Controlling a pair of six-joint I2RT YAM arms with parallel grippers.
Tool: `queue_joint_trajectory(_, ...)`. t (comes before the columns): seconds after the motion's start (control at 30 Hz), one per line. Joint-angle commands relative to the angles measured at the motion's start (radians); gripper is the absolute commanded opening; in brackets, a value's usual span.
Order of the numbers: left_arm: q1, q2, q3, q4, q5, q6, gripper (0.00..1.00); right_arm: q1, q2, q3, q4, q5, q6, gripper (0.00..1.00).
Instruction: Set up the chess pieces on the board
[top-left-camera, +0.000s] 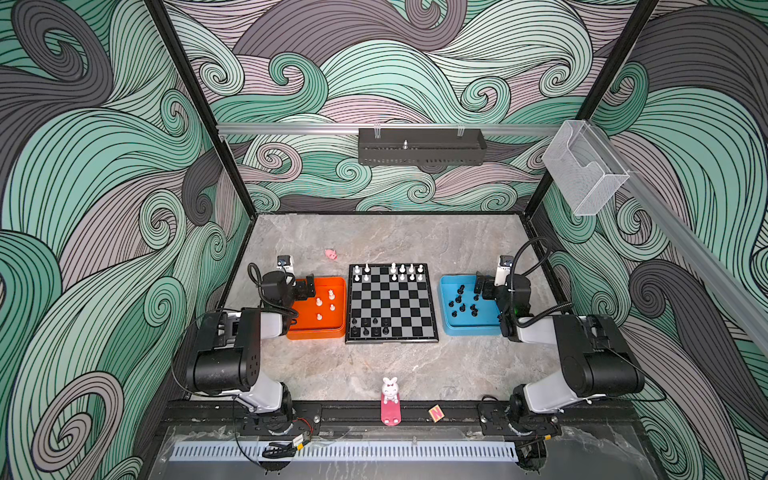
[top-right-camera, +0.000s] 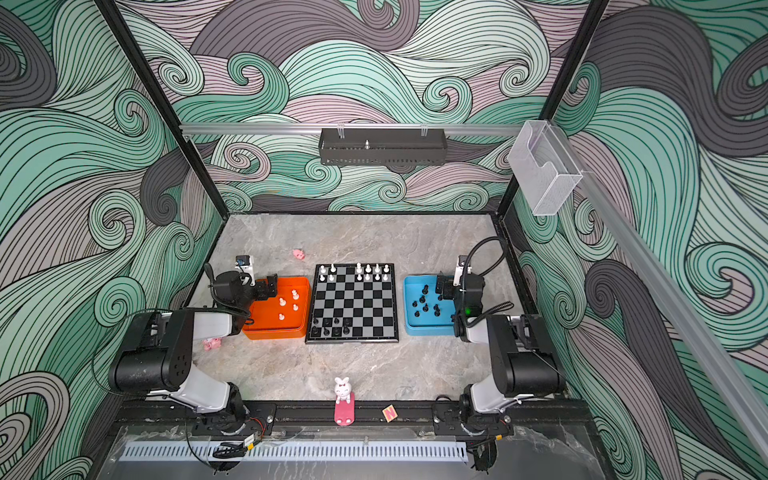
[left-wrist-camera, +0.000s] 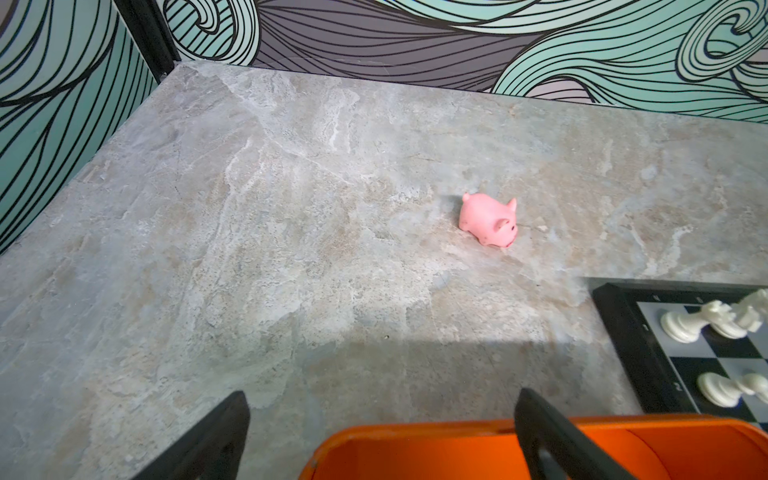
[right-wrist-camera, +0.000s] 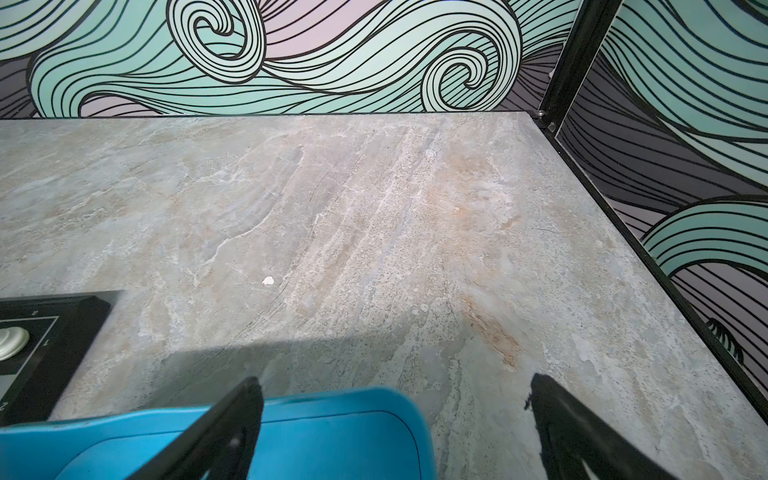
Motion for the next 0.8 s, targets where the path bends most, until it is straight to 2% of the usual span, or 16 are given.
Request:
queue_joint_trajectory(0.0,-0.007,-0.019,0.029,-0.035,-0.033,-0.01,0.99,-0.007,-0.001,-0.001,0.018,-0.018,0.009,1.0)
queue_joint_trajectory(0.13,-0.015,-0.035,0.045,-0.072,-0.093,-0.025,0.99,-0.013,-0.005,-0.009,0.028,-0.03,0.012,1.0)
queue_joint_trajectory(0.2,-0.015,-0.064,0.08,-0.154,-0.155,-0.055,0.99,-0.015,-0.023,0.007,0.005,-0.032,0.019,1.0)
queue_joint_trajectory(0.23,-0.015,-0.077,0.098,-0.197,-0.181,-0.066,0.99,-0.02,-0.051,0.028,-0.062,-0.031,0.025,1.0)
queue_joint_trajectory(0.33,-0.015,-0.144,0.153,-0.323,-0.226,-0.084,0.99,-0.031,-0.164,0.156,-0.414,-0.006,0.088,1.0)
queue_joint_trajectory(0.4,-0.013,-0.206,0.226,-0.447,-0.239,-0.112,0.99,-0.032,-0.217,0.229,-0.56,-0.035,0.118,1.0)
queue_joint_trajectory(0.47,-0.013,-0.24,0.323,-0.586,-0.202,-0.102,0.99,-0.033,-0.263,0.282,-0.644,-0.072,0.167,1.0)
queue_joint_trajectory(0.57,-0.013,-0.232,0.501,-0.793,-0.16,-0.116,0.99,-0.032,-0.299,0.385,-0.814,-0.059,0.275,1.0)
queue_joint_trajectory(0.67,-0.012,-0.171,0.706,-1.062,-0.031,-0.093,0.99,-0.015,-0.3,0.477,-0.949,-0.012,0.28,1.0)
queue_joint_trajectory(0.77,0.006,-0.084,0.792,-1.171,0.178,-0.064,0.99,-0.006,-0.266,0.574,-1.124,0.004,0.269,1.0)
